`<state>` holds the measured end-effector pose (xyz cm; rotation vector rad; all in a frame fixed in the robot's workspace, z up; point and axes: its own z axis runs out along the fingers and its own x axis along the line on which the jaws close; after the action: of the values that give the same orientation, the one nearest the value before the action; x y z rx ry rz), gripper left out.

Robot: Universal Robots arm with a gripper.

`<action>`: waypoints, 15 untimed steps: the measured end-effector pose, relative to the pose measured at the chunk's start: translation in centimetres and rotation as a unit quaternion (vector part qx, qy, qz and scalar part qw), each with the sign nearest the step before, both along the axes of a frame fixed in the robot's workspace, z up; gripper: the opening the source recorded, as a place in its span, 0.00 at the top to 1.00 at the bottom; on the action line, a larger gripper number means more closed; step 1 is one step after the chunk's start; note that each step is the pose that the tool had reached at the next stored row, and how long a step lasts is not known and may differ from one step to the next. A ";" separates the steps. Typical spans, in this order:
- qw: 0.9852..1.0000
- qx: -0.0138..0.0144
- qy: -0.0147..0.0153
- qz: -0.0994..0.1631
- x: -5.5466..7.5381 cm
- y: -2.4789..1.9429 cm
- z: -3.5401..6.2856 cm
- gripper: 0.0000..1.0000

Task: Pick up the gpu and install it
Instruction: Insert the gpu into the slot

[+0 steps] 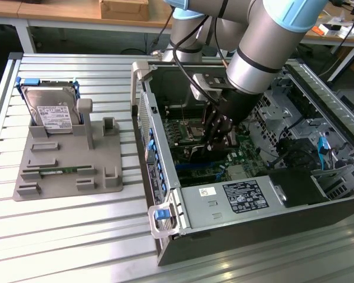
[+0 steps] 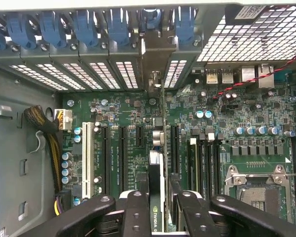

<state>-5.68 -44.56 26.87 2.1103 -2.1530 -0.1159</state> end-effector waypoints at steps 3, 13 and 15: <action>1.000 0.000 0.000 0.000 0.0 0.00 -0.06 0.73; 1.000 0.000 0.000 0.000 0.0 0.05 -0.17 0.73; 1.000 -0.003 0.000 0.000 0.0 0.05 -0.17 0.73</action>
<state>-5.66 -44.52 26.70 2.1068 -2.1502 -0.1101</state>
